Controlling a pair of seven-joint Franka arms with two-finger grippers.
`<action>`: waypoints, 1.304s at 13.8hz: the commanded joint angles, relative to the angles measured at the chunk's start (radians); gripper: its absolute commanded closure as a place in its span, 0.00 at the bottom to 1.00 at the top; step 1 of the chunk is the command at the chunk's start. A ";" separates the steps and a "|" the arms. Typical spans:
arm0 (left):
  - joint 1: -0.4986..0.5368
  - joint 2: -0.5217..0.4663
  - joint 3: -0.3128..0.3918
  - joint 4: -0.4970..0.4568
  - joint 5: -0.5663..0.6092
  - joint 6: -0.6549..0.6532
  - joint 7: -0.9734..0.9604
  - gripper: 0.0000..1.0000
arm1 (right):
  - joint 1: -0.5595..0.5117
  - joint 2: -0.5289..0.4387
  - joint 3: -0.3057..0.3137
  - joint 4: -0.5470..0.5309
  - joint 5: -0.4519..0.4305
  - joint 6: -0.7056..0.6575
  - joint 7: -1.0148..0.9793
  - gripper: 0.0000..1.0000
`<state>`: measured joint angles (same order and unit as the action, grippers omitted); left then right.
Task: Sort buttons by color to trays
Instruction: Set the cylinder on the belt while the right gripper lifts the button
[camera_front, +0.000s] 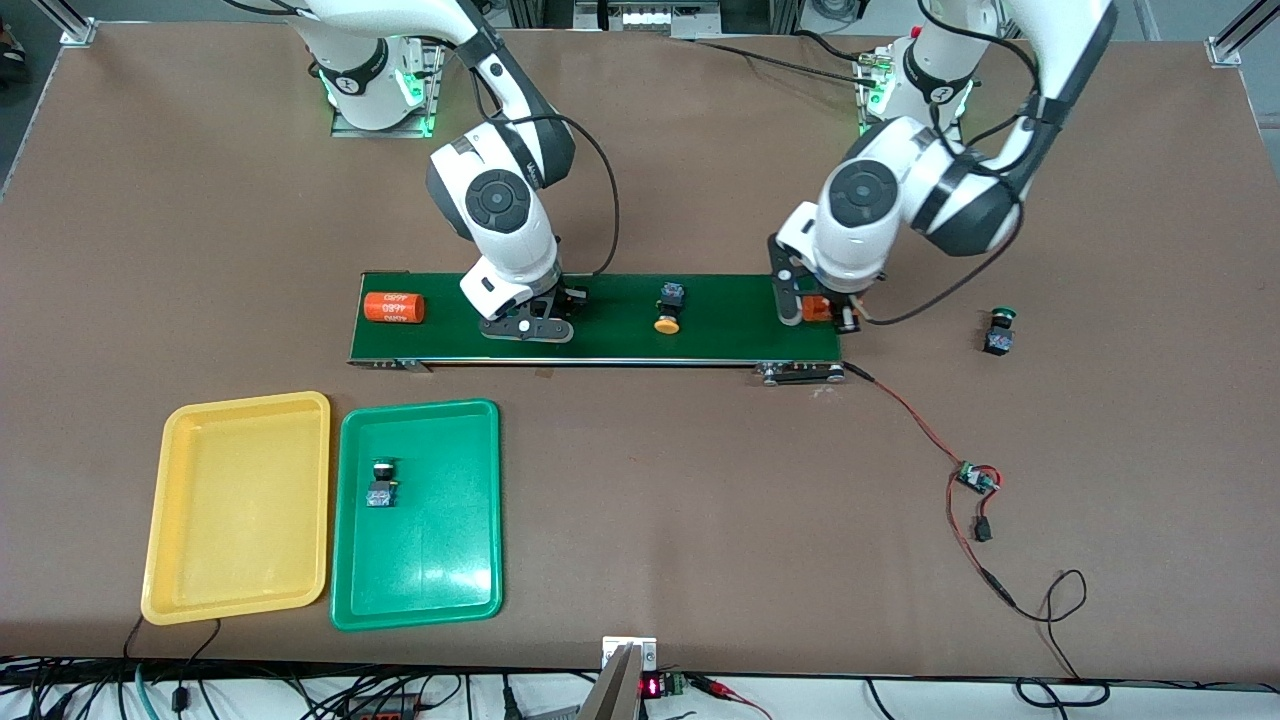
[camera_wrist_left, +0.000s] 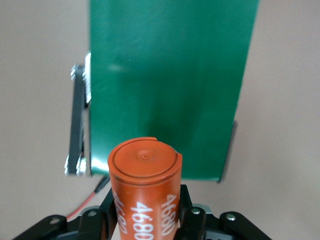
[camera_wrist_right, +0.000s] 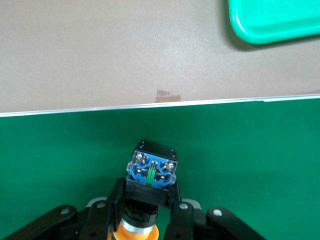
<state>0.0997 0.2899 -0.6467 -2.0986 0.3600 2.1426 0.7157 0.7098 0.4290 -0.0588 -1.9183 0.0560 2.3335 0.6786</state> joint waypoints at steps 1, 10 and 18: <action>-0.044 0.041 0.007 0.025 0.072 0.008 0.018 1.00 | -0.029 -0.073 -0.030 0.009 -0.008 -0.084 -0.086 0.85; -0.084 0.126 0.012 0.020 0.120 0.088 -0.055 0.22 | -0.398 -0.196 -0.056 0.234 -0.007 -0.479 -0.603 0.86; 0.015 -0.027 0.093 0.017 0.105 0.091 -0.018 0.00 | -0.665 0.024 -0.058 0.430 0.005 -0.474 -0.921 0.85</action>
<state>0.0599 0.3278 -0.5782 -2.0608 0.4536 2.2379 0.6881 0.0652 0.3234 -0.1336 -1.6398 0.0559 1.8760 -0.2161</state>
